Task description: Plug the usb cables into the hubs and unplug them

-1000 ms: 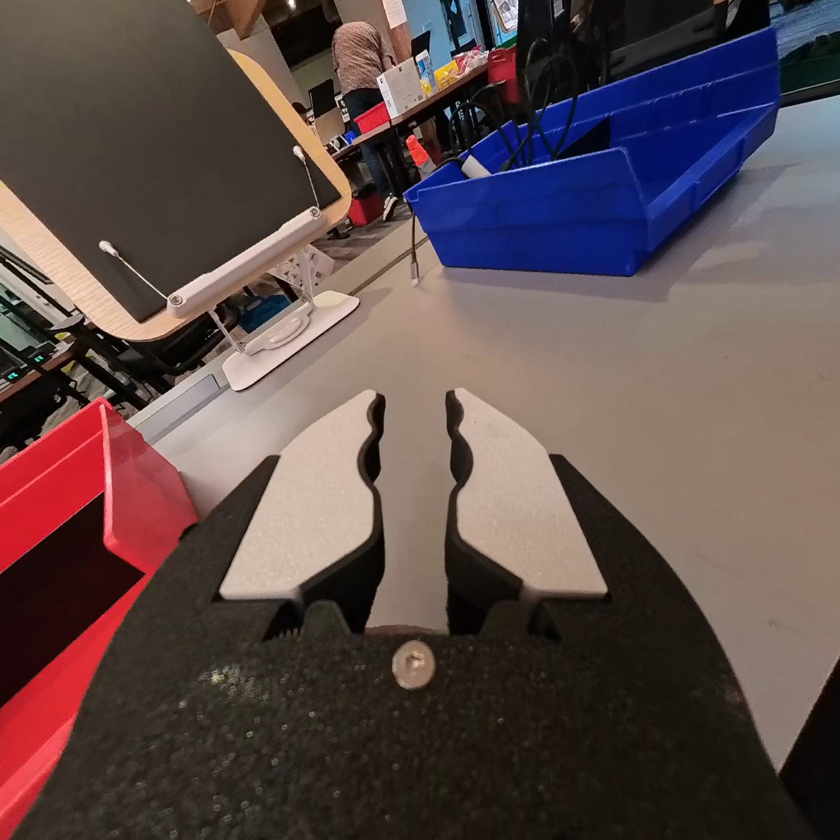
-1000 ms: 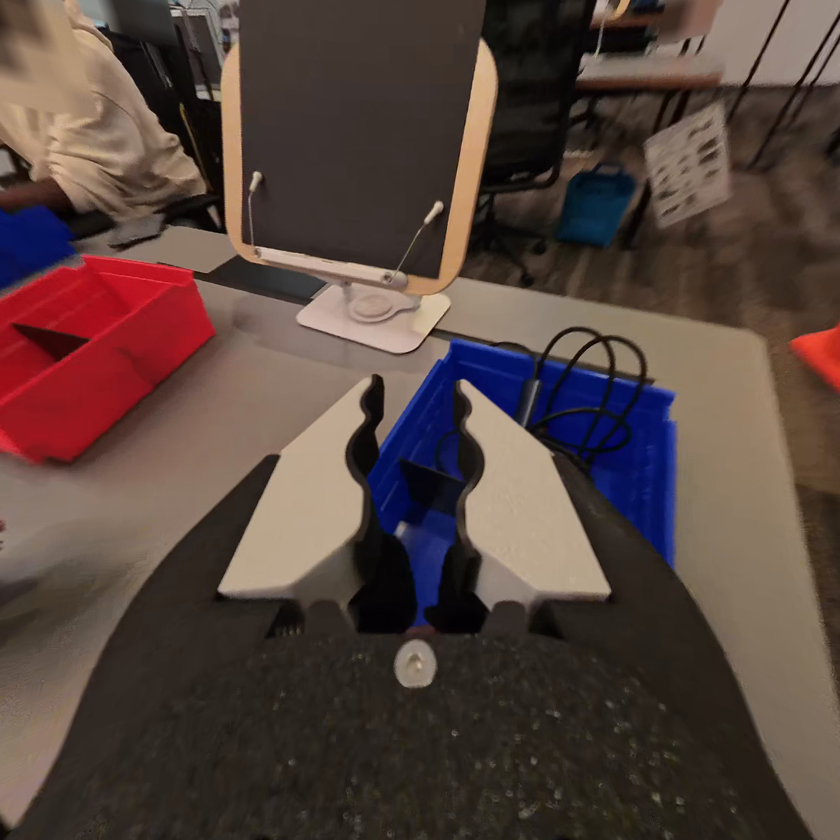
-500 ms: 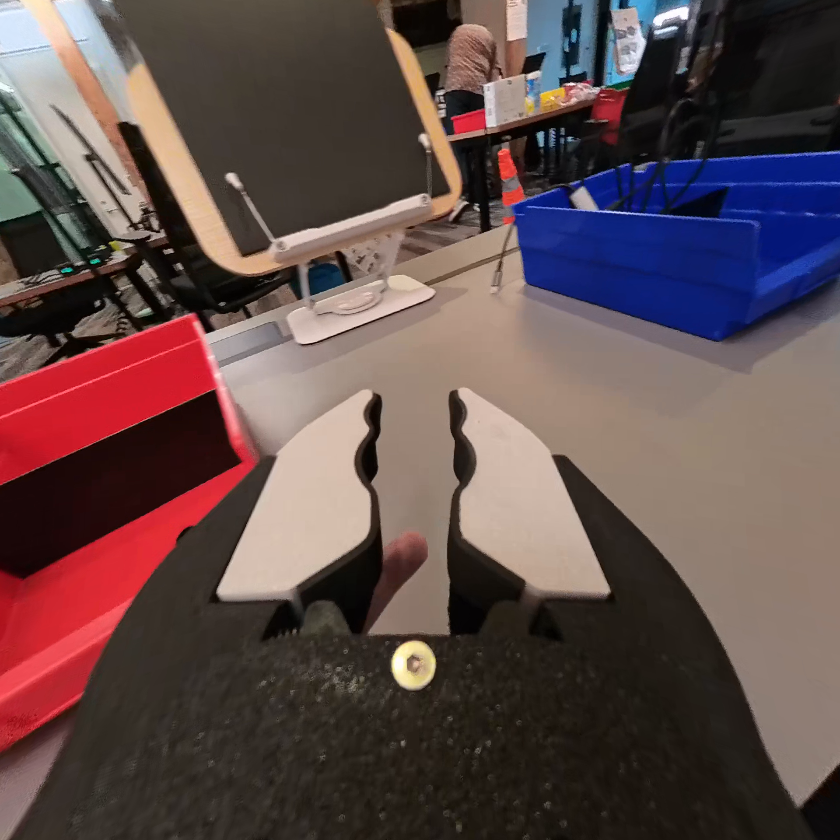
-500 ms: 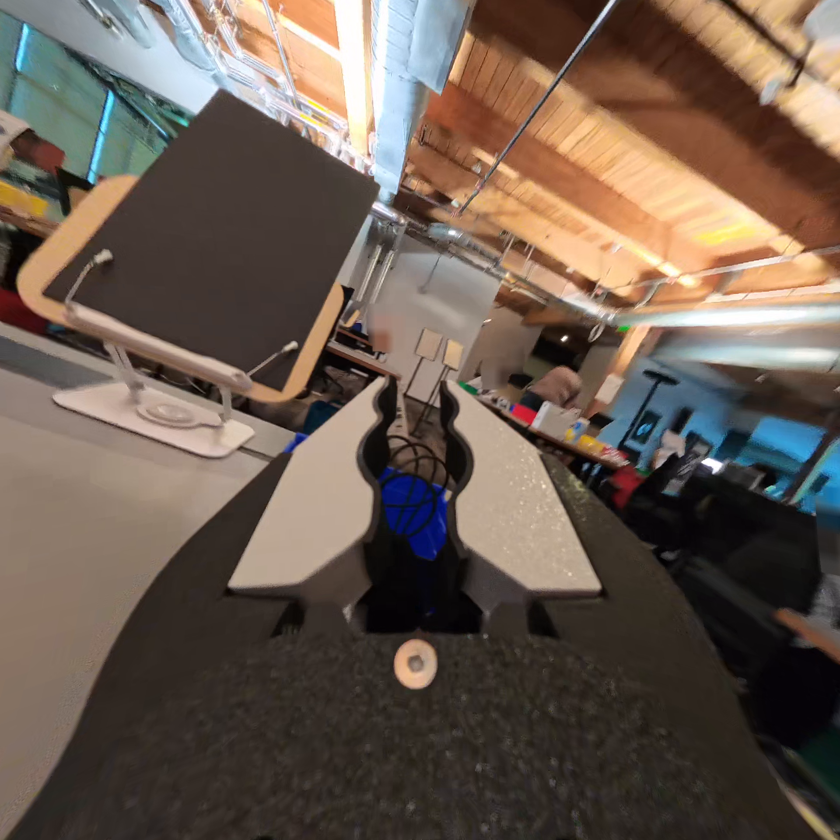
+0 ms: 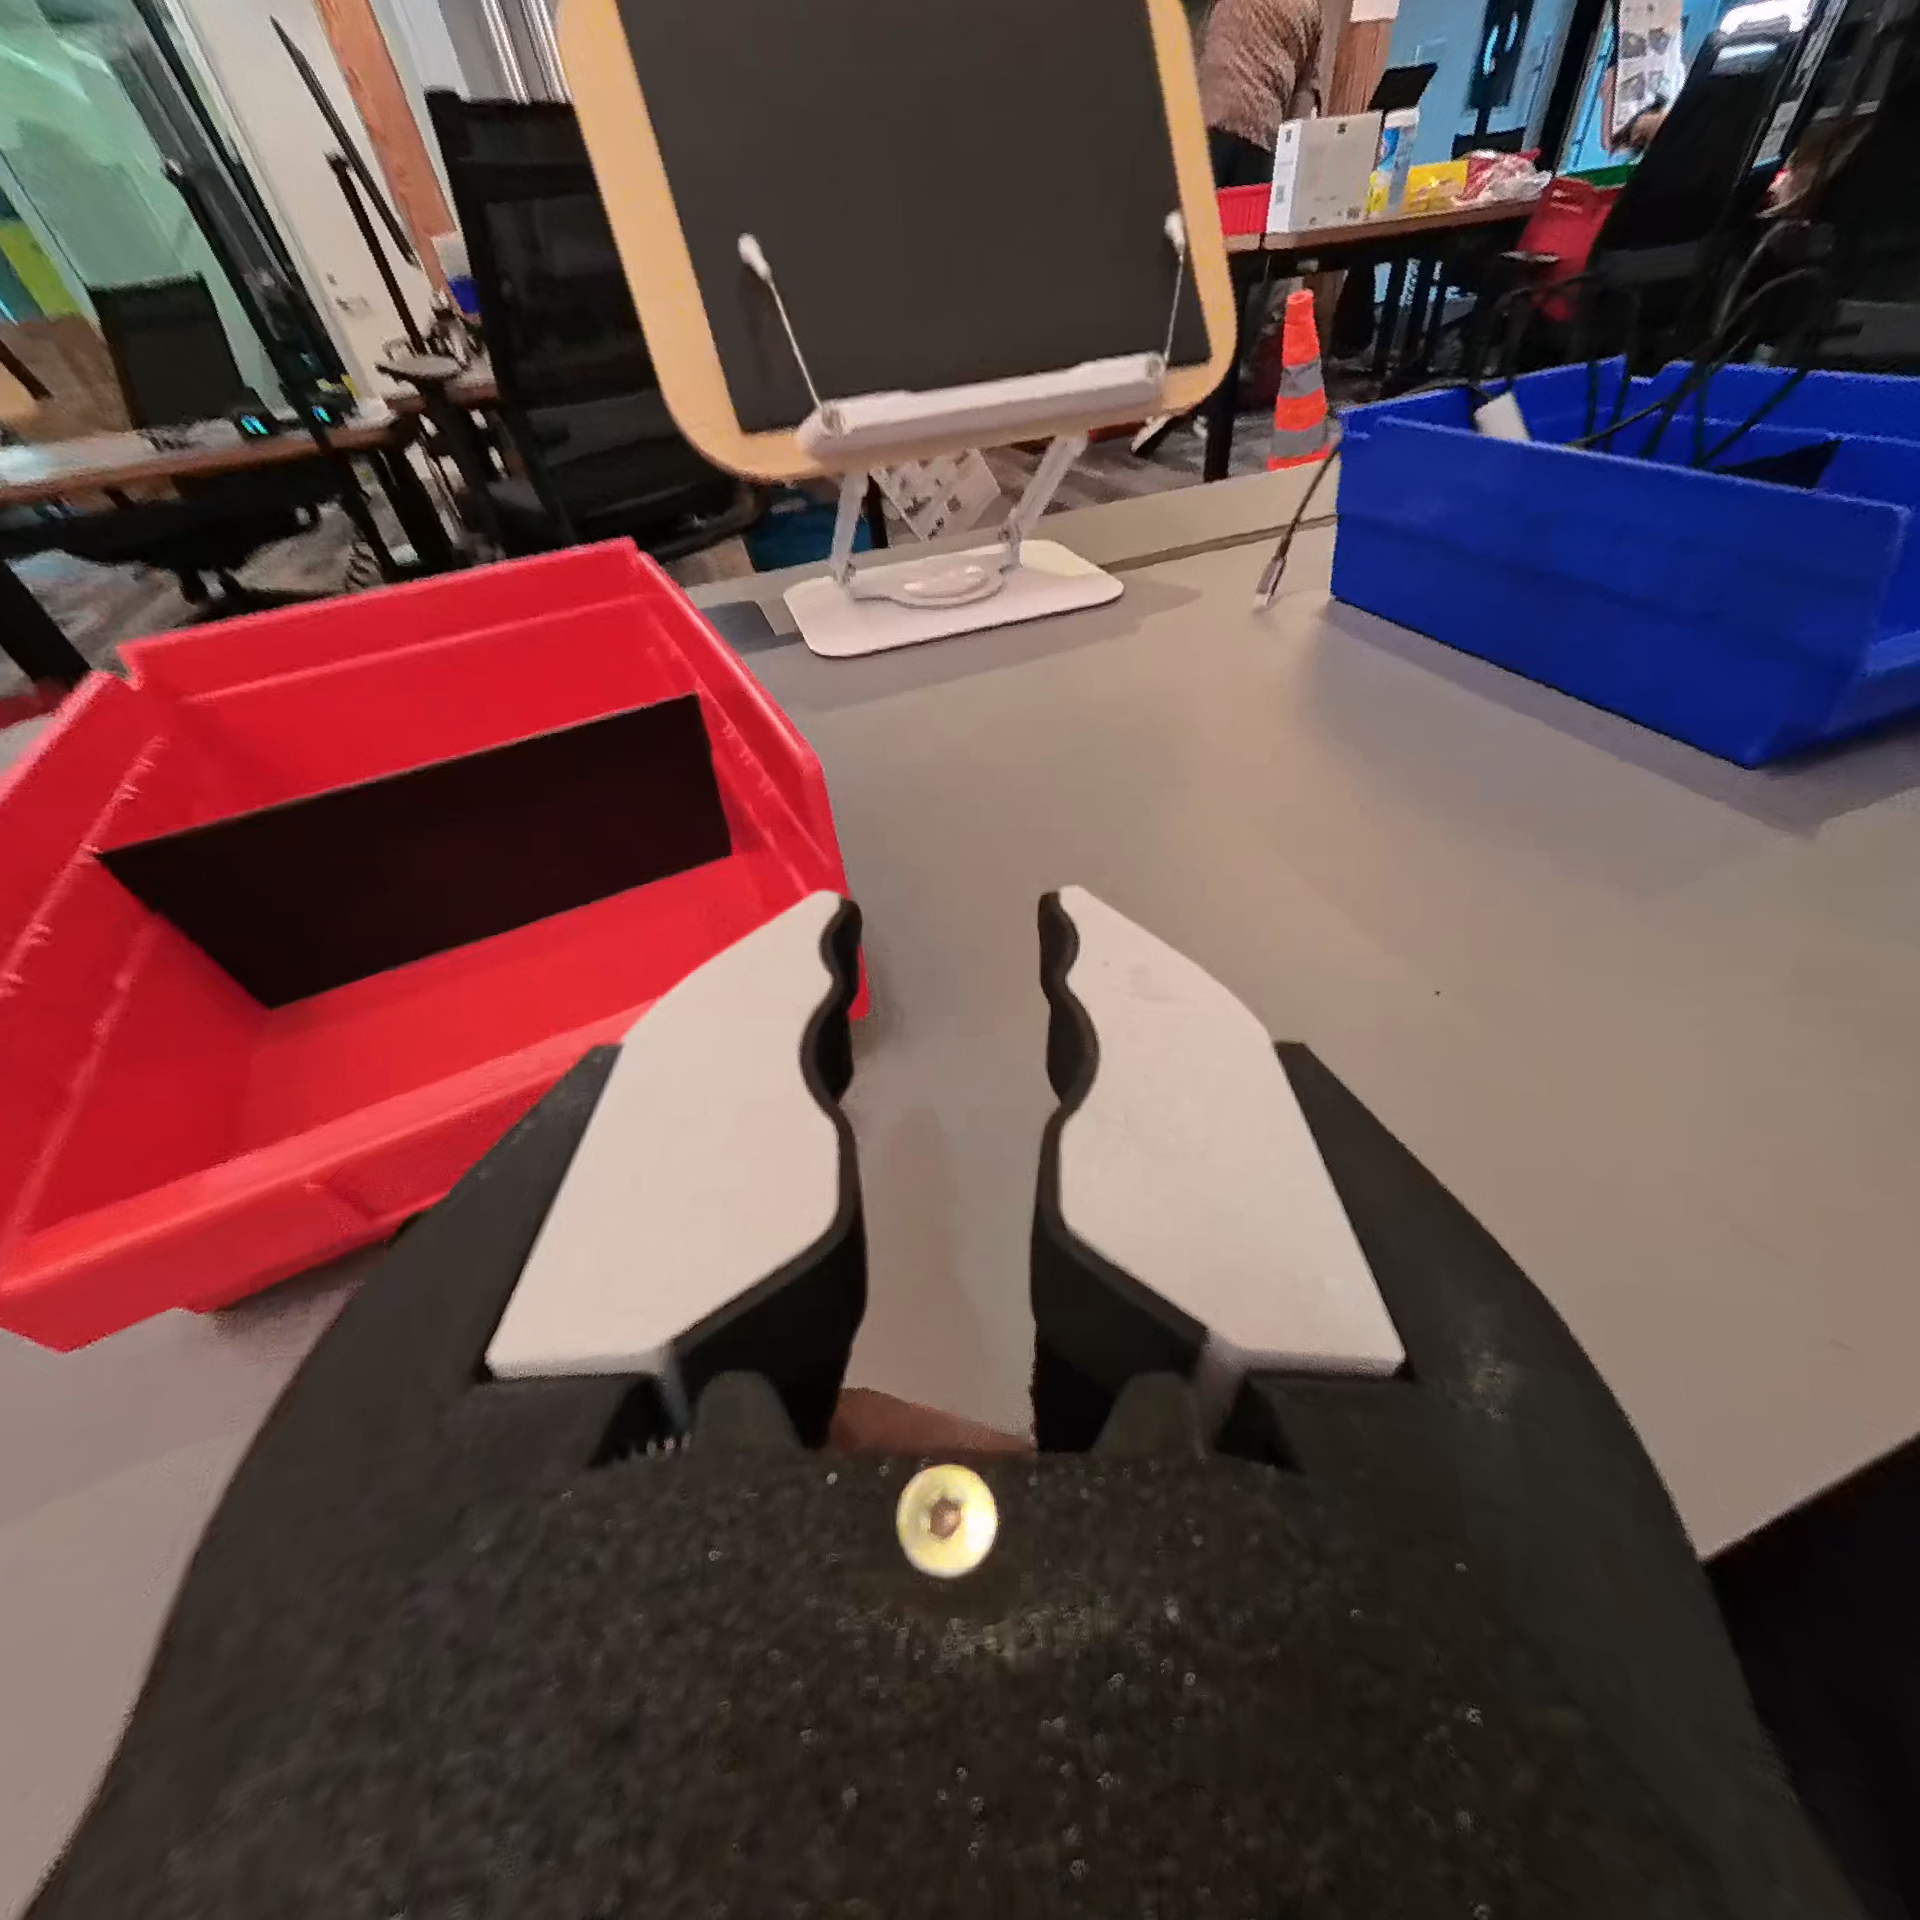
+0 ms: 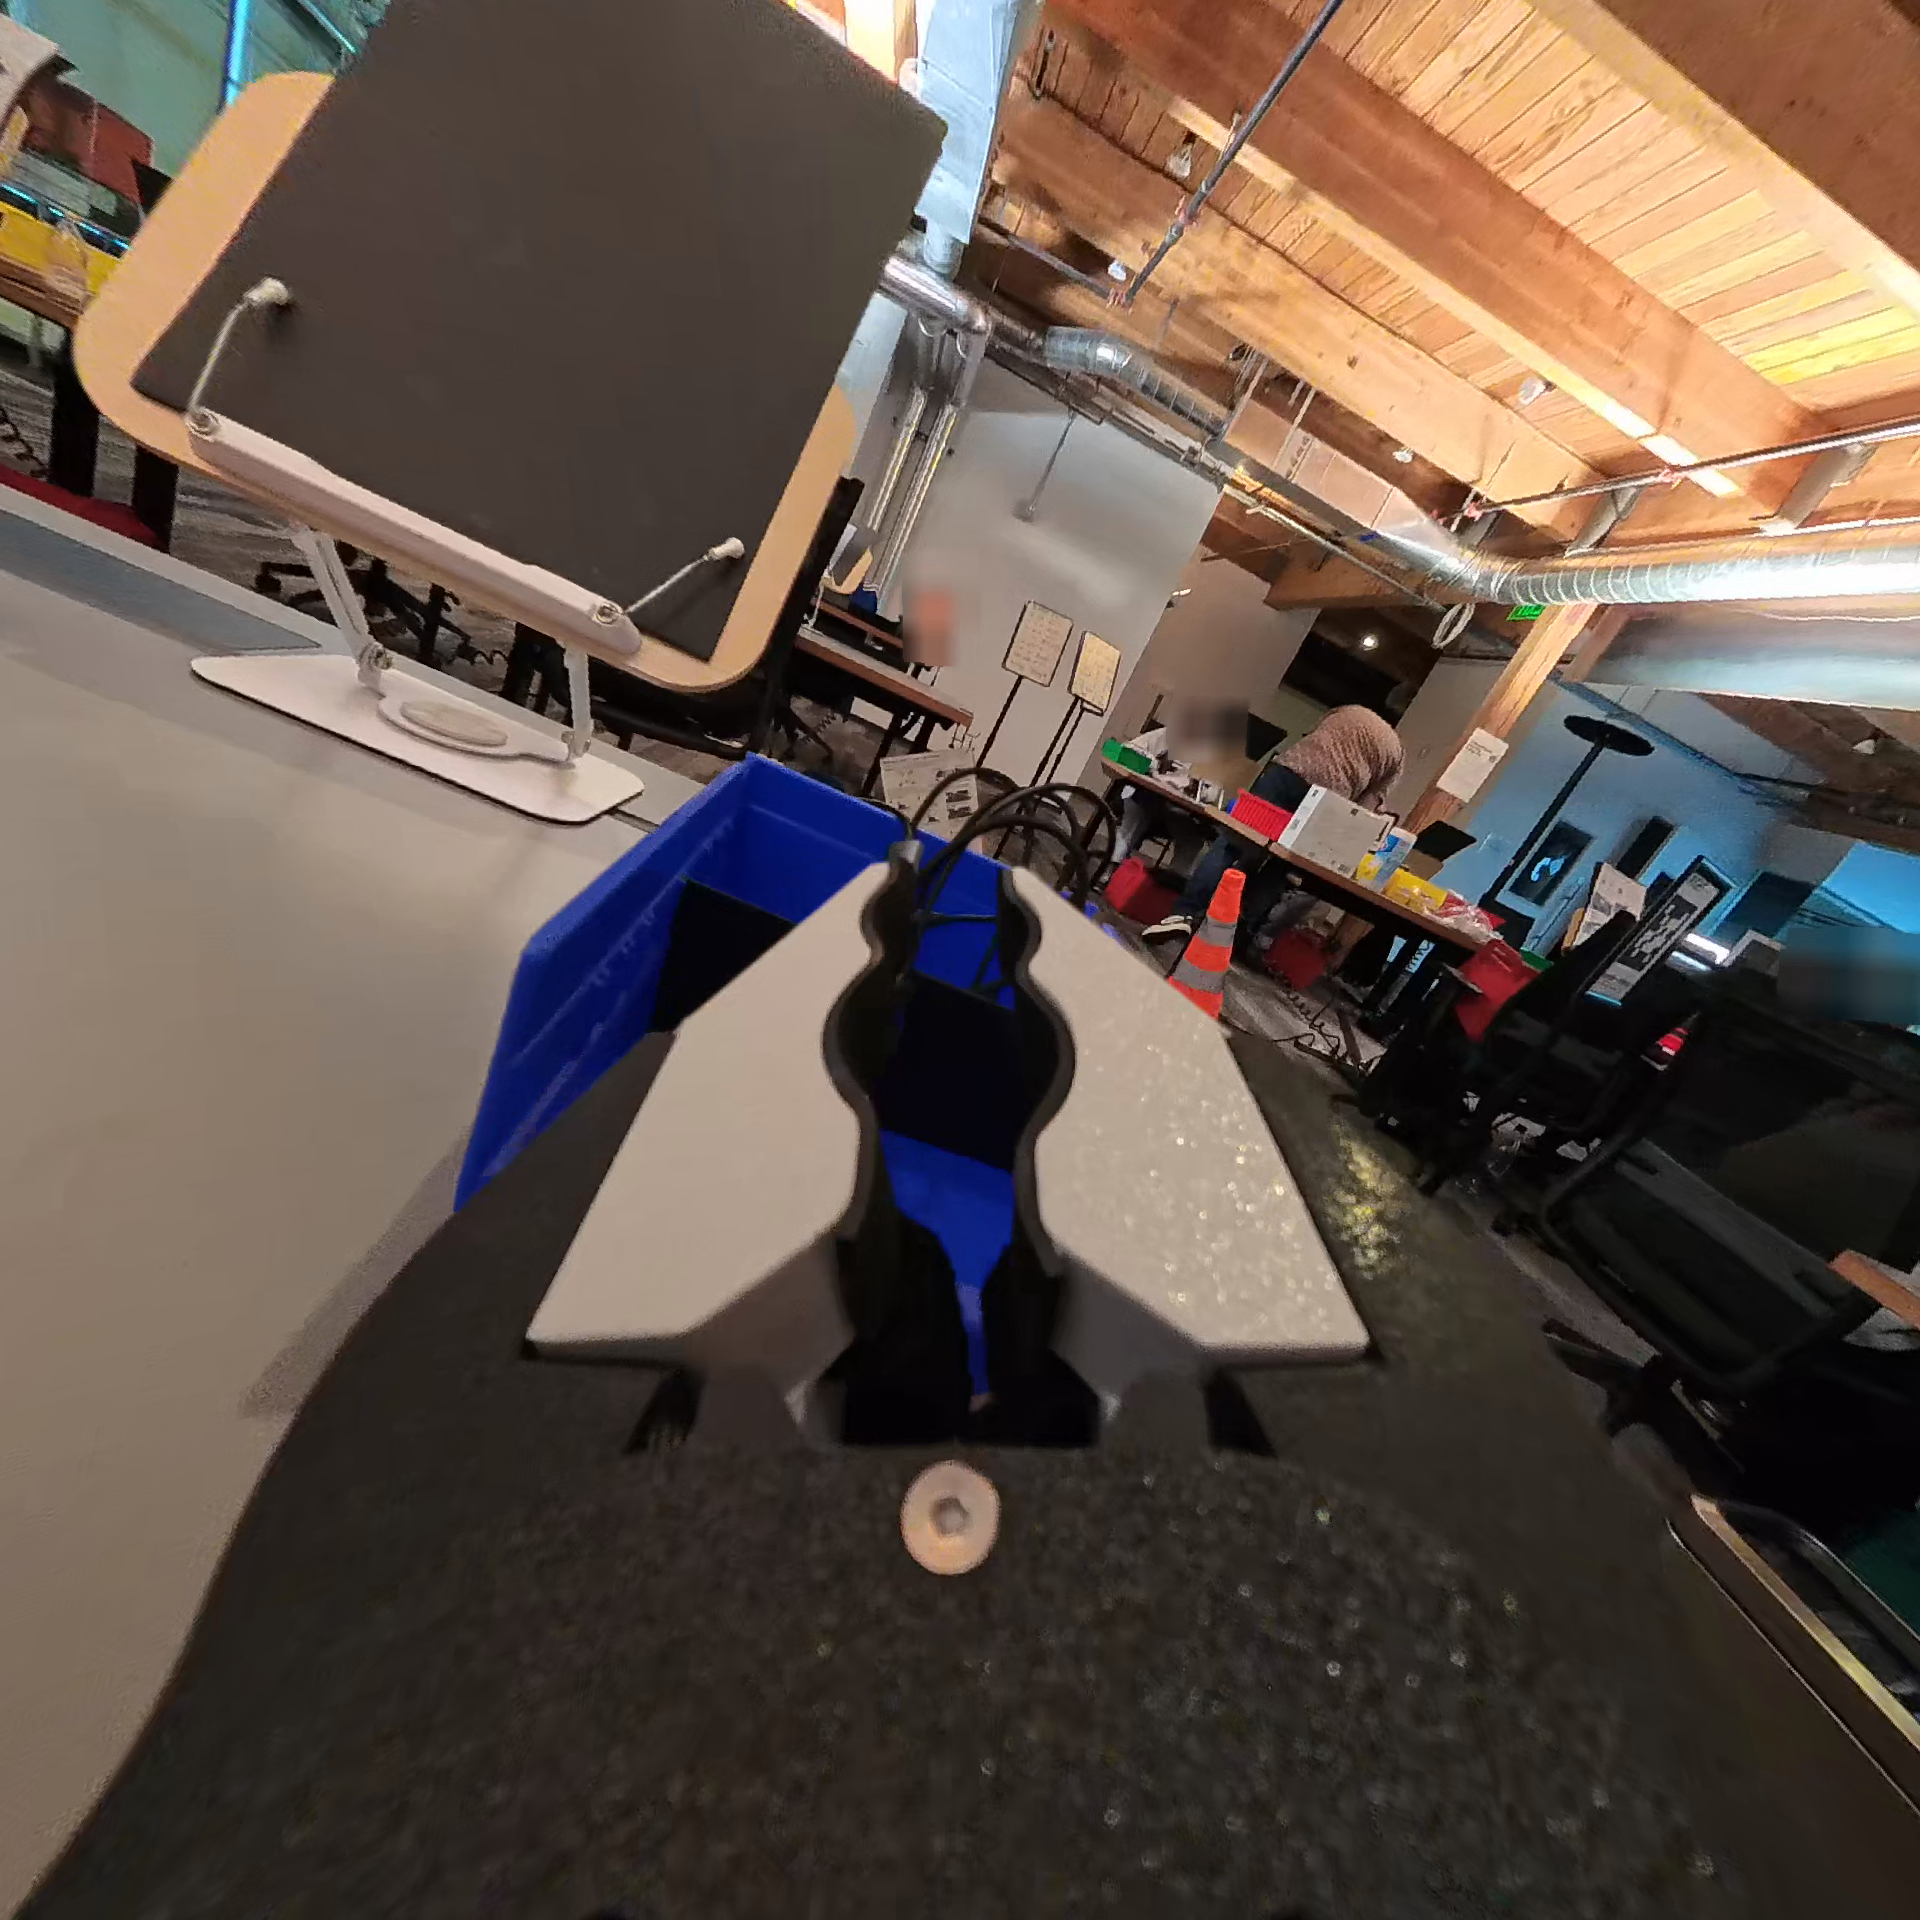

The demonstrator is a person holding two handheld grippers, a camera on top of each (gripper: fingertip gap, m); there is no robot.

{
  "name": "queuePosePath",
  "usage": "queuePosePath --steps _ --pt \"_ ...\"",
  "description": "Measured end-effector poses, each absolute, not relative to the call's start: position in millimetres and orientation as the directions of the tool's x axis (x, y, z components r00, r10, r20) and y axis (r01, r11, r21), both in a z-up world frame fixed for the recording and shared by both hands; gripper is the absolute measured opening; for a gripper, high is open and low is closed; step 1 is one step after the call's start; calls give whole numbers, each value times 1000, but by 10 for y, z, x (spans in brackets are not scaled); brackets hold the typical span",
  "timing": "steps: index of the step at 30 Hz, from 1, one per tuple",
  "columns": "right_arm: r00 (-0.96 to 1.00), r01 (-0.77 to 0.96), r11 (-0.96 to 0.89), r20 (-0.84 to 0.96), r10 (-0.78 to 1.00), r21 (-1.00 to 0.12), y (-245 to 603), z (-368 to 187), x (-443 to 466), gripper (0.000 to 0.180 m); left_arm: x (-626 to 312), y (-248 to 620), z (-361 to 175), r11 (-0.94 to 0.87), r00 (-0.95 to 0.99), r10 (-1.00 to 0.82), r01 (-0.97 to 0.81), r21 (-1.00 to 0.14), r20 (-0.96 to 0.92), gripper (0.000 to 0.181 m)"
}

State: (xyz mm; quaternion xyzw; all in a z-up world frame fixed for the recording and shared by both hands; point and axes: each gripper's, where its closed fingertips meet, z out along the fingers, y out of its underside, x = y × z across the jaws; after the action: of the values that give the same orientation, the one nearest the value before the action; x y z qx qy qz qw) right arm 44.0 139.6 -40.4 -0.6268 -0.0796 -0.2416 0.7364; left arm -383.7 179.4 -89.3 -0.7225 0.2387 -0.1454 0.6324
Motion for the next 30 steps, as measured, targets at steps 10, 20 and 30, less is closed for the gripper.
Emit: queuePosePath --steps 10,20,30 --pt "986 103 -277 63 153 -955 1627 -1206 -228 43 -3630 1728 -943 -50 794 -590 -221 -974 -150 33" --pt "974 52 -221 1 225 -974 1784 -984 -540 43 -2152 1672 -1228 -115 570 -817 -311 -943 -88 46" --pt "940 -111 -301 -1 -341 -947 1468 -1199 1469 43 -344 2240 -1313 -227 605 -796 -306 -925 -5 48"
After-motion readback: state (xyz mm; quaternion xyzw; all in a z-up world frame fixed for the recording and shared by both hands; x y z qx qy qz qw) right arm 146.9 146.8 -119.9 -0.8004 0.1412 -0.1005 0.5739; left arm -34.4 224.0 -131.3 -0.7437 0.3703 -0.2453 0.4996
